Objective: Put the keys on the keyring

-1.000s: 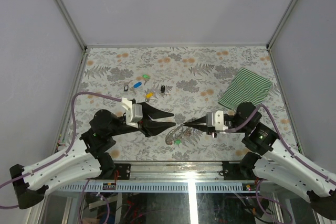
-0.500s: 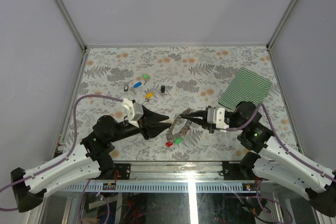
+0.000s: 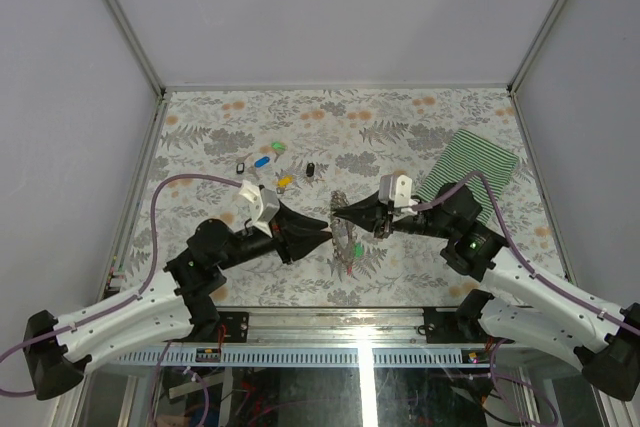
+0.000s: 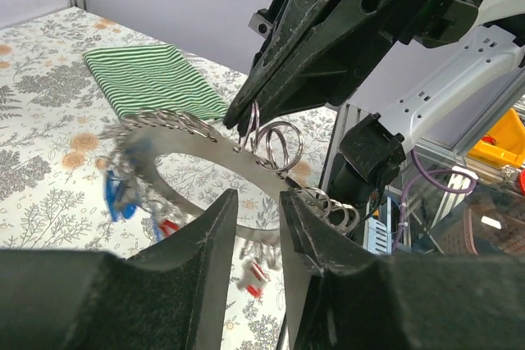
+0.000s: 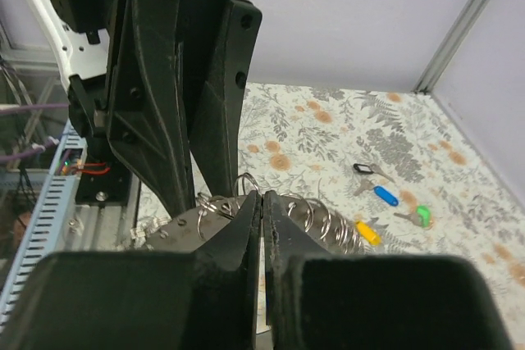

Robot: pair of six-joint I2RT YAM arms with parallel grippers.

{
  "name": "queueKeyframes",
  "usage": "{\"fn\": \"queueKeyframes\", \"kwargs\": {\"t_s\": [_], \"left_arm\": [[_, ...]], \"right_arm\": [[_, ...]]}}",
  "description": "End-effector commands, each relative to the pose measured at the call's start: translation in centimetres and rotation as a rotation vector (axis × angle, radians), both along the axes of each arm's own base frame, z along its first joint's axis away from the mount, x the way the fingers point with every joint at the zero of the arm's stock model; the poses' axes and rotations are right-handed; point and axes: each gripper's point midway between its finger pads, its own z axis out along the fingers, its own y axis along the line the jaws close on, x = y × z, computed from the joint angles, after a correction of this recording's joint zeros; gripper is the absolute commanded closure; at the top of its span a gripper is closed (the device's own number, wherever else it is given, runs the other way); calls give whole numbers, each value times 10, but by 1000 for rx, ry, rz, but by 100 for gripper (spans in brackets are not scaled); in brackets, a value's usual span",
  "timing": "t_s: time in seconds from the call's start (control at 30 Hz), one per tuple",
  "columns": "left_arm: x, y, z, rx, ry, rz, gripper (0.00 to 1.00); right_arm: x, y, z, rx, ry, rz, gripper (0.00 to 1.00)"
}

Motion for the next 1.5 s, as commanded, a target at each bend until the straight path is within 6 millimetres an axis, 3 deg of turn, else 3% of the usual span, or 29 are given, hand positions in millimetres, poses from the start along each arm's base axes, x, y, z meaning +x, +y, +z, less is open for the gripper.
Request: {"fn": "queueKeyframes", "kwargs": {"t_s": [0.0, 0.6, 0.87, 1.17, 1.47], "left_arm": [[8, -2, 23, -79, -11, 37, 72], [14, 5, 30, -115, -57, 92, 73], [-2, 7, 41, -145, -134, 22, 73], [-17, 23, 54, -195, -239, 7, 70], [-15, 32, 65, -216, -245, 48, 70]], "right_arm": [[-5, 2, 57, 155, 31, 17, 100], [-14, 2, 61, 250, 217, 55, 100], [-16, 4, 62, 310, 293, 83, 100], [-11, 3, 71, 374, 381, 65, 100], [-2, 2, 70, 364, 520, 2, 100]]}}
